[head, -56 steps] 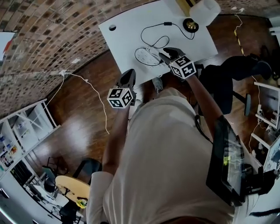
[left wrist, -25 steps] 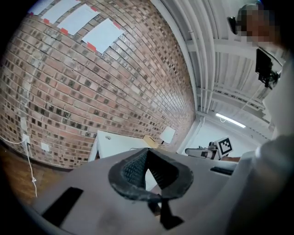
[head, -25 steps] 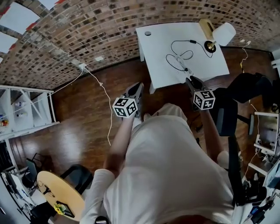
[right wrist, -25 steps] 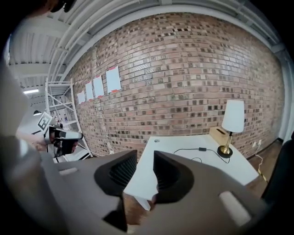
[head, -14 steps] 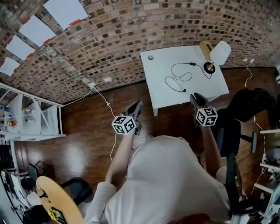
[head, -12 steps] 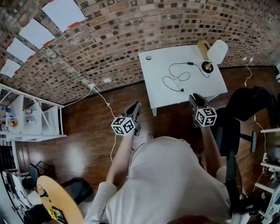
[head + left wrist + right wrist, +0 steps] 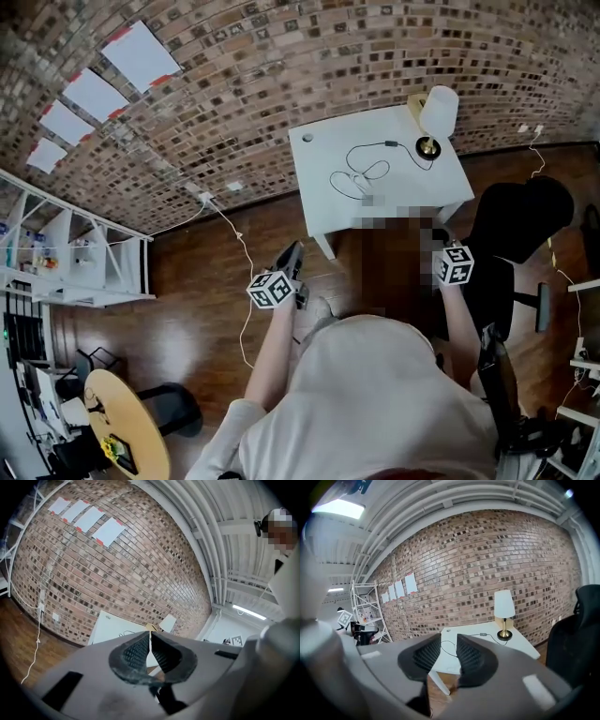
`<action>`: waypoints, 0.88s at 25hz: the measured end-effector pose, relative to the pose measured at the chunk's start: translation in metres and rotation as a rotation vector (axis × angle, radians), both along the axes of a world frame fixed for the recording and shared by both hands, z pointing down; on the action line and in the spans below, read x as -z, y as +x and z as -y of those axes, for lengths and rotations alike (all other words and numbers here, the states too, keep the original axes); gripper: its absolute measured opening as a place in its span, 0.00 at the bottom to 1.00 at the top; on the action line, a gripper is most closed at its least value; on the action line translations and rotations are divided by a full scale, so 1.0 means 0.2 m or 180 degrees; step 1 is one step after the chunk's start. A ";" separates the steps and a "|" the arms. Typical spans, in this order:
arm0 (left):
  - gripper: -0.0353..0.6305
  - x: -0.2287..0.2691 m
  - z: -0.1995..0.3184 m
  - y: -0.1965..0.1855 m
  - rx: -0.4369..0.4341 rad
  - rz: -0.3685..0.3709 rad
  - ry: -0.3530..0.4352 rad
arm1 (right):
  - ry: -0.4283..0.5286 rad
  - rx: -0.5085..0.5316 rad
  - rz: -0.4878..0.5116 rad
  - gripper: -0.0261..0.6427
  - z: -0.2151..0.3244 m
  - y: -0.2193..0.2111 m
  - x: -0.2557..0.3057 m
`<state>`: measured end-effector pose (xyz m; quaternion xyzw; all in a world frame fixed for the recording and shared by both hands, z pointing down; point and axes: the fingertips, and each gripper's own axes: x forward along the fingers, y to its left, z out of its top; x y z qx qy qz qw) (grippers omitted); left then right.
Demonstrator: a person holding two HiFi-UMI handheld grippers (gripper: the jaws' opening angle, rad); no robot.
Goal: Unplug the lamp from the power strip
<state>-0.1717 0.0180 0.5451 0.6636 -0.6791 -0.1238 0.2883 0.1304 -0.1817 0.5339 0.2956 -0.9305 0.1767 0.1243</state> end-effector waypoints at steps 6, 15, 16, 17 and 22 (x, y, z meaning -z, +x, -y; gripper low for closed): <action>0.06 0.04 -0.21 0.28 0.0230 0.0023 0.0007 | 0.0069 0.0244 0.0013 0.18 -0.11 0.24 0.02; 0.06 -0.01 -0.53 0.64 0.0321 -0.0104 -0.0175 | -0.0177 0.0573 -0.0057 0.18 -0.36 0.41 -0.06; 0.06 -0.01 -0.55 0.65 0.0303 -0.0096 -0.0188 | -0.0200 0.0577 -0.0030 0.18 -0.39 0.42 -0.07; 0.06 -0.01 -0.58 0.67 0.0283 -0.0081 -0.0201 | -0.0221 0.0569 0.0004 0.18 -0.42 0.43 -0.08; 0.06 -0.01 -0.67 0.63 0.0222 -0.0027 -0.0200 | -0.0351 0.0439 0.0008 0.20 -0.53 0.48 -0.13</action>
